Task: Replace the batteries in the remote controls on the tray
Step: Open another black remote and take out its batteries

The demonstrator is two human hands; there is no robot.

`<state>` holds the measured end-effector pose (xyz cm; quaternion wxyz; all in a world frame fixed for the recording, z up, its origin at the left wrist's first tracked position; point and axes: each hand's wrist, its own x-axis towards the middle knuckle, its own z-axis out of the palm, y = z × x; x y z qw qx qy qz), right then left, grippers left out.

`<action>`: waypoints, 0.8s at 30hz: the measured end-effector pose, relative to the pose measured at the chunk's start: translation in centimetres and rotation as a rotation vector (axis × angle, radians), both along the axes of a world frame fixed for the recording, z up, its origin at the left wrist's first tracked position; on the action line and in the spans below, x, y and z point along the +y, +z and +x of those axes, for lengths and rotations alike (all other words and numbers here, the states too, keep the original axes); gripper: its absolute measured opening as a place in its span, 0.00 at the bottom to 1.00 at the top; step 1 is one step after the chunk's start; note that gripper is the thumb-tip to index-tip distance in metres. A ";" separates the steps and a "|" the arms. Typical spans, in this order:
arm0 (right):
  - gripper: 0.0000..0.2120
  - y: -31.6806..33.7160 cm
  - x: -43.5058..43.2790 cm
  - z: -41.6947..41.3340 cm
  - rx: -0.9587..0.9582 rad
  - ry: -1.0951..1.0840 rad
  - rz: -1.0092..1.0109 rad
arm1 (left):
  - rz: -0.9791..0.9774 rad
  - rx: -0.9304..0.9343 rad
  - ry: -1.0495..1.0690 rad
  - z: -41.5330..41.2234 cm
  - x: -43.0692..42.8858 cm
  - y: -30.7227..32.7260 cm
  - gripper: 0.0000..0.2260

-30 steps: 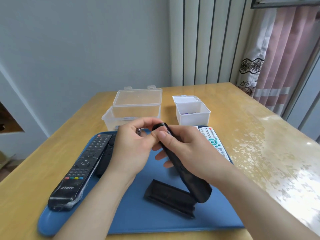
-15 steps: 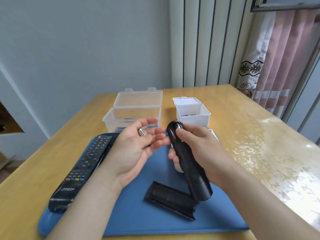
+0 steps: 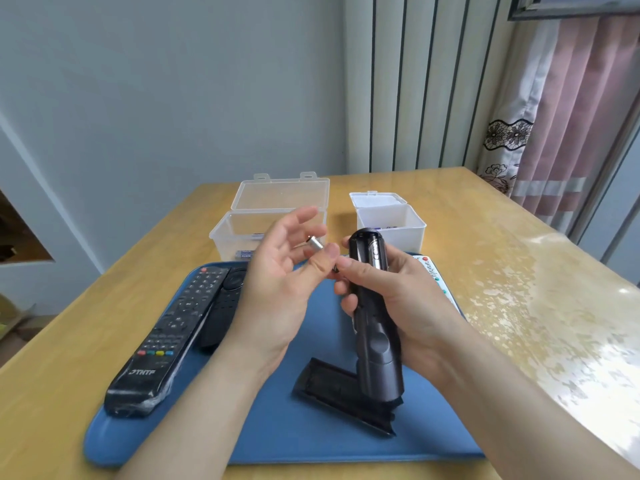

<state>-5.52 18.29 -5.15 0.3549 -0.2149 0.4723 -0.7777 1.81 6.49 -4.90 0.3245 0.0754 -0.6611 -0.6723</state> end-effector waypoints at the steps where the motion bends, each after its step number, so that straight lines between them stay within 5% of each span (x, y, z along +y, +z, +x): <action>1: 0.11 0.0 0.0 0.0 0.006 -0.015 0.007 | 0.004 0.024 0.065 0.0 0.0 0.1 0.17; 5: 0.10 0.2 -0.2 0.2 0.041 -0.053 0.036 | -0.073 0.078 0.237 0.2 -0.1 0.4 0.12; 9: 0.24 0.4 -0.4 0.4 -0.010 -0.001 0.093 | -0.141 0.146 0.307 0.4 0.4 0.8 0.06; 13: 0.31 0.7 0.0 0.9 0.149 -0.004 0.169 | -0.195 0.173 0.261 0.3 1.6 0.9 0.08; 20: 0.34 0.8 0.2 1.5 0.274 -0.010 0.187 | -0.501 0.094 0.334 0.3 0.6 -0.1 0.06; 24: 0.32 1.1 0.4 1.3 0.311 -0.078 0.186 | -0.885 0.131 0.400 0.2 0.6 -0.4 0.06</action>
